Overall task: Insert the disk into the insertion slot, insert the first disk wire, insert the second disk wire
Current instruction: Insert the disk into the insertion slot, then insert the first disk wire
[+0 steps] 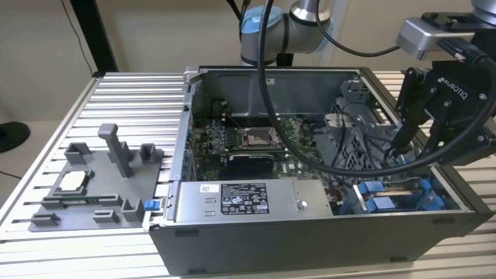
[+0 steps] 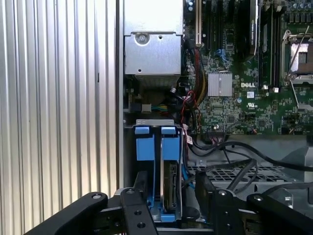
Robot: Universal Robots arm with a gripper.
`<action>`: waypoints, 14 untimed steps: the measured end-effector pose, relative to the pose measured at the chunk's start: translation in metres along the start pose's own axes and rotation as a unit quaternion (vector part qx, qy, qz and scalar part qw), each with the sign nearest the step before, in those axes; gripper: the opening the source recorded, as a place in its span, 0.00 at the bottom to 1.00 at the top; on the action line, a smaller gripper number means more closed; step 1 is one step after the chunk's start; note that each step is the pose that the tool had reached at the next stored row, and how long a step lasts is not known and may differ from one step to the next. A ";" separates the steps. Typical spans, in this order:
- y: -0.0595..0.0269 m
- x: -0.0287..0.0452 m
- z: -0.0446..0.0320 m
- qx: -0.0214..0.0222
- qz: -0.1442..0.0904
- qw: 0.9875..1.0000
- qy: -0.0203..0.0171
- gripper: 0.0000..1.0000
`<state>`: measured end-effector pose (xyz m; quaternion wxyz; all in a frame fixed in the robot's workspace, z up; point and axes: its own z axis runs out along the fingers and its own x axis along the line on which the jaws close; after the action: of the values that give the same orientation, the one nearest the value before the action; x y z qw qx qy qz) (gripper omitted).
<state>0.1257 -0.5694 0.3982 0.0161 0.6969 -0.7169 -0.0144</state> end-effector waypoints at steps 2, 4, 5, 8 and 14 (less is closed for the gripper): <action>0.0000 0.0000 -0.0001 0.000 0.000 1.000 0.000 1.00; -0.0003 -0.0001 -0.0002 0.000 0.000 1.000 0.000 1.00; -0.0010 -0.0003 -0.0002 0.000 0.000 1.000 0.000 1.00; -0.0040 -0.0020 -0.0004 0.000 0.000 1.000 0.000 1.00; -0.0139 -0.0107 -0.0002 0.000 0.000 1.000 0.000 1.00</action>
<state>0.1399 -0.5591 0.3977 0.0162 0.6969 -0.7169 -0.0143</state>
